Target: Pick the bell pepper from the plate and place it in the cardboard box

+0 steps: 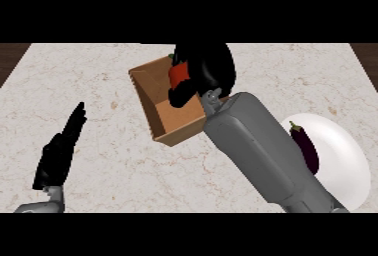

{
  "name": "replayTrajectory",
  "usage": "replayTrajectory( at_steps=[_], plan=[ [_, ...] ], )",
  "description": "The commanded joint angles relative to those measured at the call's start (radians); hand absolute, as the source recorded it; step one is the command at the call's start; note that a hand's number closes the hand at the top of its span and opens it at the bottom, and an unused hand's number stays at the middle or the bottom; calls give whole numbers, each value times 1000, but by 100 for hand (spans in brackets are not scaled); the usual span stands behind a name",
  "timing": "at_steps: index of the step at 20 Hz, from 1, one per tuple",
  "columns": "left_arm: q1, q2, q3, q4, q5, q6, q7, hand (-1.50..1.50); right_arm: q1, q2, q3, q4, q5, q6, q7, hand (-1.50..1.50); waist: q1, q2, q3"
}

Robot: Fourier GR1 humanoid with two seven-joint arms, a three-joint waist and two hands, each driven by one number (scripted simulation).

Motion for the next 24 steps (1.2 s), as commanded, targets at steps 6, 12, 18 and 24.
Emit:
replayTrajectory(
  at_steps=[6,12,18,24],
  plan=[
    [-62,30,24,52,18,-42,-2,0,-131,0,41,432,-193,-227,-73,-150,18,7,0],
    [3,10,20,-4,0,-13,-13,0,-113,0,66,526,-316,-403,-254,-150,22,7,1],
    [34,-2,4,-30,0,-16,-31,0,-114,0,-48,482,-368,-686,-317,-150,19,5,1],
    [68,-15,-1,-9,-25,6,-57,0,-46,-12,-198,327,-517,-696,-454,-150,-15,-3,2]
  ],
)
